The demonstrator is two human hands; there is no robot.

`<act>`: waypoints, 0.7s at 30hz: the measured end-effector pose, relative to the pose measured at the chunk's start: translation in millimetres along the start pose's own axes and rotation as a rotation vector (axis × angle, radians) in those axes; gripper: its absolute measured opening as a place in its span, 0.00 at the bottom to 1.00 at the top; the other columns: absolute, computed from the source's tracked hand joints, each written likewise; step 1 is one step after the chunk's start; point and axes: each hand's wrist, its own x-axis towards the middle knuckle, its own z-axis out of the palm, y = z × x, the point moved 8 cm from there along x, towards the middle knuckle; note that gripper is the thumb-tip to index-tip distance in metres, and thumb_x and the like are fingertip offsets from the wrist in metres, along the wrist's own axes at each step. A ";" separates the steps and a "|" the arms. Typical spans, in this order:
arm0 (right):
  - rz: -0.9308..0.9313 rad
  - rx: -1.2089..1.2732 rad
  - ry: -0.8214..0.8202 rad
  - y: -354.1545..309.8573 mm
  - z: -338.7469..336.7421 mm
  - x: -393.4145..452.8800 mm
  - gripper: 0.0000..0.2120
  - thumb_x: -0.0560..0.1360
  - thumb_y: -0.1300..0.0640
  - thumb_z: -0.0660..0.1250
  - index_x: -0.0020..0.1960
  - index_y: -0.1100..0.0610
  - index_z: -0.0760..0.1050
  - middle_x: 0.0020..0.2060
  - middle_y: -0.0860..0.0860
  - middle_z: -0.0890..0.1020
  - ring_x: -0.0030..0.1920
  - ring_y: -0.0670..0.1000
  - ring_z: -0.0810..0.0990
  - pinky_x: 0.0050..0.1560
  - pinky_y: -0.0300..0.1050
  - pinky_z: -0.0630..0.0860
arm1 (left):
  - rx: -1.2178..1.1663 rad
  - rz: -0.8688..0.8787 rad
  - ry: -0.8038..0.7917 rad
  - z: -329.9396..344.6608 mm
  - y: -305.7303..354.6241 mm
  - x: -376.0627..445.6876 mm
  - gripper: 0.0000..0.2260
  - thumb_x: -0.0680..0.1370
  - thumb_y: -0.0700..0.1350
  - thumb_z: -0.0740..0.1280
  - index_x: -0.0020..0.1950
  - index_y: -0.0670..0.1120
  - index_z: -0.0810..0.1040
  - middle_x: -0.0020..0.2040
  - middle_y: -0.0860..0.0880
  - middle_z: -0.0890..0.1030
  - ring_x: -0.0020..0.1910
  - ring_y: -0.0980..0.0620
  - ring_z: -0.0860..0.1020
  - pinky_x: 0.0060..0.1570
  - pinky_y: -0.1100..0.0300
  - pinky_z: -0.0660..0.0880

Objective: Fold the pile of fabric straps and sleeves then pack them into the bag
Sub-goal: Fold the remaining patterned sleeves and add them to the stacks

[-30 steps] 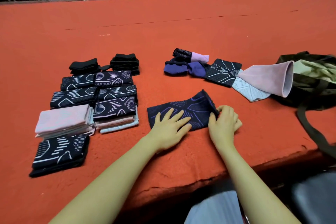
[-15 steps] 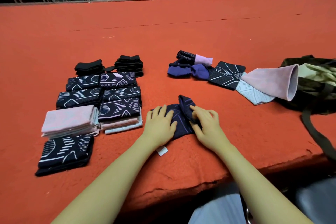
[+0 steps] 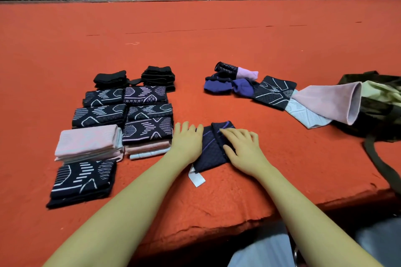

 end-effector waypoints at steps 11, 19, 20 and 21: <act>0.091 -0.107 -0.127 7.2 15.7 0.8 0.39 0.67 0.33 0.29 0.76 0.39 0.52 0.76 0.38 0.53 0.77 0.51 0.47 0.70 0.52 0.39 | 0.045 -0.046 0.115 -13.0 -8.9 13.2 0.12 0.79 0.45 0.58 0.60 0.43 0.71 0.58 0.44 0.76 0.60 0.40 0.69 0.65 0.48 0.58; 0.129 -0.064 -0.013 5.5 6.2 3.0 0.37 0.69 0.34 0.35 0.75 0.40 0.56 0.75 0.42 0.59 0.74 0.53 0.58 0.65 0.49 0.47 | 0.065 0.018 0.474 -50.9 0.9 19.2 0.11 0.63 0.41 0.78 0.41 0.46 0.79 0.31 0.48 0.78 0.35 0.44 0.76 0.48 0.49 0.62; 0.135 -0.065 0.003 5.8 5.7 4.9 0.37 0.70 0.34 0.36 0.75 0.41 0.57 0.75 0.43 0.60 0.73 0.53 0.59 0.65 0.49 0.48 | 0.066 0.033 0.495 -52.6 2.2 22.1 0.11 0.64 0.41 0.78 0.41 0.46 0.79 0.31 0.48 0.78 0.36 0.44 0.76 0.47 0.49 0.62; 0.147 -0.068 0.014 6.2 5.9 7.0 0.37 0.70 0.34 0.37 0.76 0.42 0.57 0.75 0.44 0.60 0.73 0.54 0.59 0.64 0.49 0.49 | 0.061 0.043 0.504 -53.3 2.6 24.9 0.11 0.64 0.41 0.78 0.41 0.46 0.79 0.31 0.48 0.77 0.35 0.44 0.76 0.47 0.50 0.62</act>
